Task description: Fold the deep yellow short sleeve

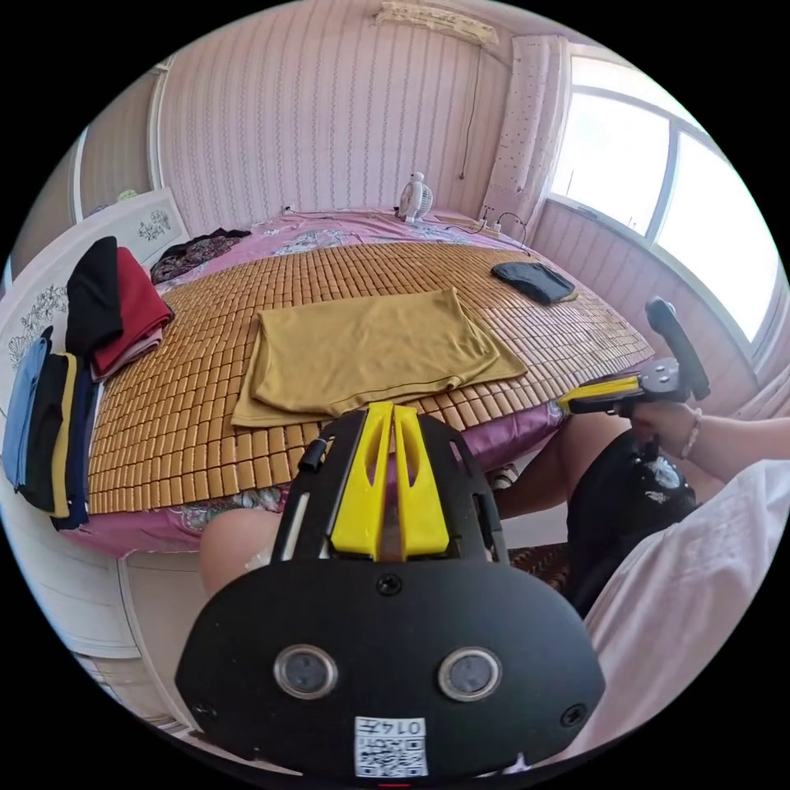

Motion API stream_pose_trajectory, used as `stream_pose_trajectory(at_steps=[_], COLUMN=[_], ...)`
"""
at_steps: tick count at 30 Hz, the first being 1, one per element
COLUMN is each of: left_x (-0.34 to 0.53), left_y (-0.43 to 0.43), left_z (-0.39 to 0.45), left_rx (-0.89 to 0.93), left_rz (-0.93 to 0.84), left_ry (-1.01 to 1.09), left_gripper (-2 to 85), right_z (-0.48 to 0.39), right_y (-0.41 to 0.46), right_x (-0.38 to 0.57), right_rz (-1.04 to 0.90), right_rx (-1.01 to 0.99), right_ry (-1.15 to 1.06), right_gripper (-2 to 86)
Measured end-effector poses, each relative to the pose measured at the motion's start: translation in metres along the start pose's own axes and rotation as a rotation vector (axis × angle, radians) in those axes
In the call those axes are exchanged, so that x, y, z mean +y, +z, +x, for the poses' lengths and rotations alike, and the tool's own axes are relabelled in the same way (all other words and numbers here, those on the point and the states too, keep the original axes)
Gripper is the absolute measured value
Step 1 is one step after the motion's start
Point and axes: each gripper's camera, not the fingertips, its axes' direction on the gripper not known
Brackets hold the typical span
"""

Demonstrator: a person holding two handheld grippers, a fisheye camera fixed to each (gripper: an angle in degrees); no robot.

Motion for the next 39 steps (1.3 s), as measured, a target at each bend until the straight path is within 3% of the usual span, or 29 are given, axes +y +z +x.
stream_pose_trajectory(at_steps=[7, 16, 21, 24, 28, 32, 37, 39], left_x=[-0.052, -0.121, -0.16, -0.167, -0.174, -0.182, -0.187, -0.188], left_y=[0.054, 0.151, 0.187, 0.195, 0.198, 0.205, 0.205, 0.193], left_z=[-0.004, -0.022, -0.015, -0.02, -0.018, -0.026, -0.035, -0.039], left_rx=[0.035, 0.04, 0.099, 0.139, 0.155, 0.201, 0.262, 0.318], left_rz=[0.001, -0.026, -0.241, -0.238, -0.245, -0.242, -0.229, -0.153], left_ry=[0.03, 0.04, 0.255, 0.248, 0.283, 0.252, 0.237, 0.229], left_gripper=[-1.0, -1.0, -1.0, -1.0, -1.0, -1.0, -0.8, -0.6], right_z=[-0.014, -0.065, -0.091, -0.091, -0.089, -0.076, -0.041, -0.012], right_y=[0.003, 0.042, 0.105, 0.158, 0.173, 0.182, 0.178, 0.148], right_x=[-0.095, -0.321, -0.428, -0.458, -0.476, -0.481, -0.461, -0.421], right_rz=[-0.019, -0.099, -0.168, -0.347, -0.412, -0.359, -0.268, -0.136], right_rx=[-0.086, 0.002, 0.138, 0.183, 0.16, 0.22, 0.087, 0.011], right_ry=[-0.091, -0.346, -0.423, -0.455, -0.465, -0.452, -0.341, -0.289], right_gripper=[-0.3, -0.4, -0.4, -0.4, -0.4, -0.4, -0.3, -0.2])
